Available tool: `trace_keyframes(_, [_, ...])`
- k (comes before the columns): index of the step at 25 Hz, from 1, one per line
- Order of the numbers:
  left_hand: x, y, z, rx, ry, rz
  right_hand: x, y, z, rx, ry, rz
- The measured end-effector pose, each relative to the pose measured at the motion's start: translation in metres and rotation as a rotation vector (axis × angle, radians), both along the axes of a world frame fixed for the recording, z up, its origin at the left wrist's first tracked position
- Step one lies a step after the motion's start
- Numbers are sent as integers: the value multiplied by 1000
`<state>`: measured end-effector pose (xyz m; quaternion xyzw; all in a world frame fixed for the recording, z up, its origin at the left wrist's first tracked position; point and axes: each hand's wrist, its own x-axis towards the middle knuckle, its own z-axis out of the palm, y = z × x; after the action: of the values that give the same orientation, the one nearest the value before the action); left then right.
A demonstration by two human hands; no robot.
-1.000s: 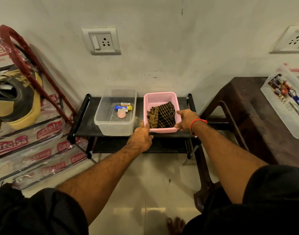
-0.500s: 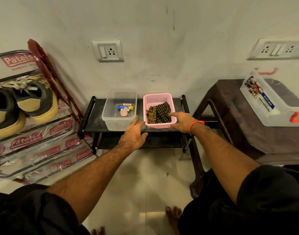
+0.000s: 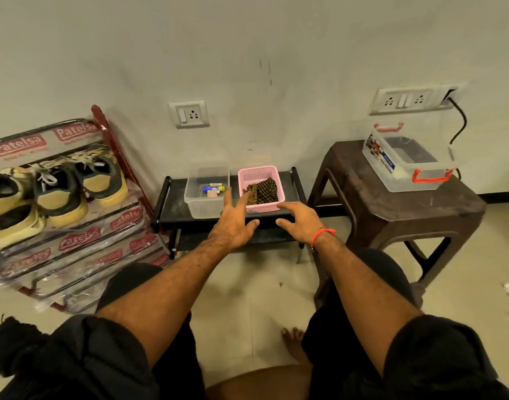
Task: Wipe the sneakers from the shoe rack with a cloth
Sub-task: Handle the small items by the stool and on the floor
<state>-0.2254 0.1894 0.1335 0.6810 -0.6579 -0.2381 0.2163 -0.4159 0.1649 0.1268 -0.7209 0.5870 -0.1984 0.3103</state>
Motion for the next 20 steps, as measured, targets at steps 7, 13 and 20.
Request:
trace_keyframes(7, [-38, 12, -10, -81, 111, -30, -20, 25, 2, 46, 28, -61])
trace_keyframes(13, [-81, 4, -47, -62, 187, -208, -86, 29, 3, 245, 357, 53])
trace_keyframes(20, [-188, 9, -62, 174, 189, -275, -182, 62, -19, 301, 371, -80])
